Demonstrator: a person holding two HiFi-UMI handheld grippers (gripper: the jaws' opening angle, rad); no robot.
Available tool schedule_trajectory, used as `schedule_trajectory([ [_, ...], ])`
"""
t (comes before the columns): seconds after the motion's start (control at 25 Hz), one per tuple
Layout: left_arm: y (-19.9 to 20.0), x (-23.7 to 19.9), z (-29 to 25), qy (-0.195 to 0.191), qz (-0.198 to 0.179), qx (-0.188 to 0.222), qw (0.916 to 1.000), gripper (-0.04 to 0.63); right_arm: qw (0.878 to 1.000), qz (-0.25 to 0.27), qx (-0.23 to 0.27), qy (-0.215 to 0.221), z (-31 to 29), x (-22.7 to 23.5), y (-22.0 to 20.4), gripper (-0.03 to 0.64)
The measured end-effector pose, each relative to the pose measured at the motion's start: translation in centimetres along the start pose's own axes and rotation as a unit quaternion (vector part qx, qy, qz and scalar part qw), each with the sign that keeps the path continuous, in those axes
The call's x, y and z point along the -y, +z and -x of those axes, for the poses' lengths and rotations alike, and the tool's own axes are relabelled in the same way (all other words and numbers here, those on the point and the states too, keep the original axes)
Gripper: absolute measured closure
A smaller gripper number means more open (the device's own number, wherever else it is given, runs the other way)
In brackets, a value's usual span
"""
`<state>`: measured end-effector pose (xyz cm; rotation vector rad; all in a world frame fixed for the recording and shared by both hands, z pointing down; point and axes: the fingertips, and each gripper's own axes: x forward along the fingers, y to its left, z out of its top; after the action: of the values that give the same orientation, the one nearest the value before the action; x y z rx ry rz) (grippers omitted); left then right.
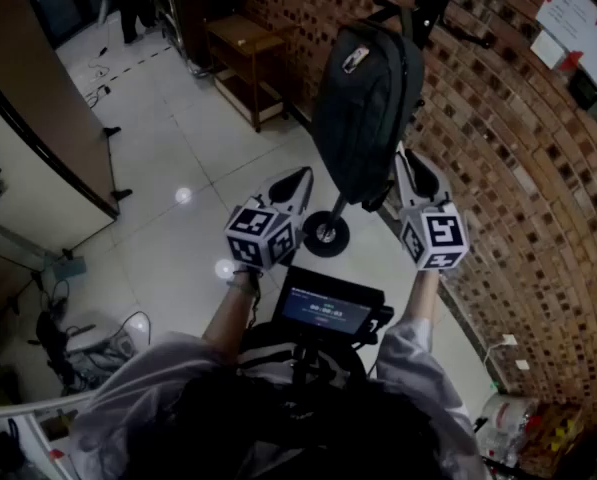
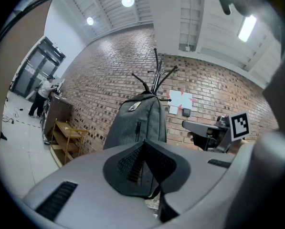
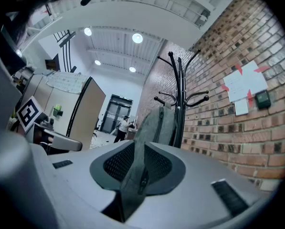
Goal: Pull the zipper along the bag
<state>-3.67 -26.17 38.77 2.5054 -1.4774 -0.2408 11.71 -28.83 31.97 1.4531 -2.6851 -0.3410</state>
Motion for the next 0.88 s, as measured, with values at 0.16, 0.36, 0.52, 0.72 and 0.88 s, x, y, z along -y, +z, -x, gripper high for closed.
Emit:
schedule_trajectory([
  [0.16, 0.0, -0.4, -0.1, 0.003, 0.005, 0.000, 1.0000, 0.588, 0.996, 0.085, -0.014, -0.007, -1.8, 2.3, 2.8, 0.533],
  [0.36, -0.2, -0.8, -0.1, 0.007, 0.012, 0.001, 0.9999, 0.588, 0.983, 0.182, -0.027, -0.012, -4.7, 4.6, 5.4, 0.497],
  [0.52, -0.3, -1.0, 0.0, 0.011, 0.015, 0.001, 0.9998, 0.588, 0.961, 0.272, -0.034, -0.024, -6.5, 5.6, 7.2, 0.497],
  [0.72, -0.2, -1.3, 0.0, 0.017, 0.016, 0.001, 0.9997, 0.588, 0.907, 0.414, -0.075, -0.028, -8.9, 6.0, 7.2, 0.497],
  [0.88, 0.0, -1.7, 0.2, 0.025, 0.017, 0.004, 0.9995, 0.588, 0.875, 0.475, -0.094, -0.011, -9.9, 5.7, 7.1, 0.497],
])
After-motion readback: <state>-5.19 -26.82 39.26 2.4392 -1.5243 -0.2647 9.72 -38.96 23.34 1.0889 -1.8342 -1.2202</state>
